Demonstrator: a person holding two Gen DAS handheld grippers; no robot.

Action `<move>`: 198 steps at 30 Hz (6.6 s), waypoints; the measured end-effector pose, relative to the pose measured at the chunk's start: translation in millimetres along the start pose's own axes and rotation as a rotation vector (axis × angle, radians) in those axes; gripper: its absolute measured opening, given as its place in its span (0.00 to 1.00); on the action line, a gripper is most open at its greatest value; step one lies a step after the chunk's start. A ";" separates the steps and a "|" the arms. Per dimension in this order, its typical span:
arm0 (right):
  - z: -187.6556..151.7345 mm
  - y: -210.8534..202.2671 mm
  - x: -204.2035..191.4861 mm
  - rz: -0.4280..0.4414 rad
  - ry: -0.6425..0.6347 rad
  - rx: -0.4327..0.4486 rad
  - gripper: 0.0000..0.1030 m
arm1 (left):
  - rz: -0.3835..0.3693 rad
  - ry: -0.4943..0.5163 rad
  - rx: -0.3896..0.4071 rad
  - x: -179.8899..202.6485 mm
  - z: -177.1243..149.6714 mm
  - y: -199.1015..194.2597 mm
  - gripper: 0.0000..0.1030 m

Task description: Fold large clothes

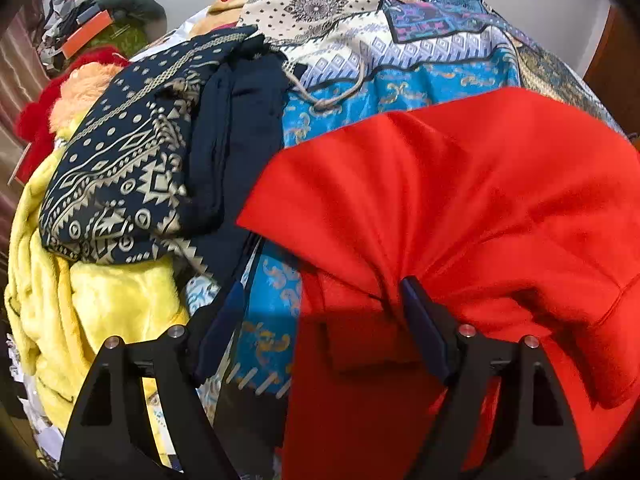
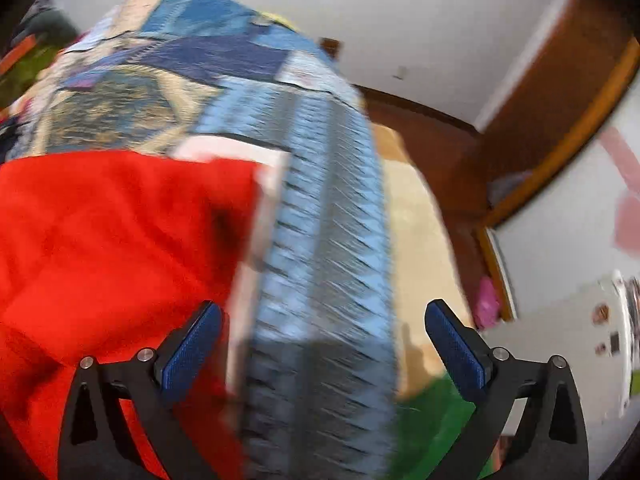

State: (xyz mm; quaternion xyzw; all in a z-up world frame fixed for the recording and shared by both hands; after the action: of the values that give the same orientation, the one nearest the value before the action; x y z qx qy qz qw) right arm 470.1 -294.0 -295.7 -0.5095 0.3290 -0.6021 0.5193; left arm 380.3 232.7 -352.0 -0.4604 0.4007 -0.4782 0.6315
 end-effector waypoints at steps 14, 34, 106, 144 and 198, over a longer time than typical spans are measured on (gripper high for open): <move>-11.4 -72.4 -2.8 0.358 0.032 0.138 0.98 | -0.120 -0.112 0.047 -42.6 -32.4 -56.2 0.81; 46.0 -1.5 -68.6 0.733 0.086 -0.013 0.83 | -0.687 -0.280 -0.076 -10.3 35.9 25.7 0.81; 36.3 -142.5 -13.5 0.536 0.032 0.264 0.75 | -0.115 0.042 0.185 -21.0 58.4 -139.6 0.75; -158.8 -90.8 -86.6 0.646 -0.115 0.024 0.15 | -0.138 -0.099 -0.047 -35.6 -159.0 -51.0 0.12; 239.6 -76.3 -45.9 0.103 0.225 0.359 0.22 | 0.137 -0.128 0.040 -44.1 229.3 6.8 0.10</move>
State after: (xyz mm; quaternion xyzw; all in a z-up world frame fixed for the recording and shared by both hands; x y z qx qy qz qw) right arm 674.1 -199.4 -174.2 -0.3211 0.2978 -0.6767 0.5918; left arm 589.1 321.9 -297.2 -0.4491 0.3803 -0.4113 0.6961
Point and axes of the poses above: each gripper's, at about its wrist camera, not at the fingertips, and y roughly the way its jaws point, x to its right, z to its top, the point moved 5 cm from there along y, roughly the way its jaws point, and after that the axes turned 12 degrees about -x, right-handed, at the moved point
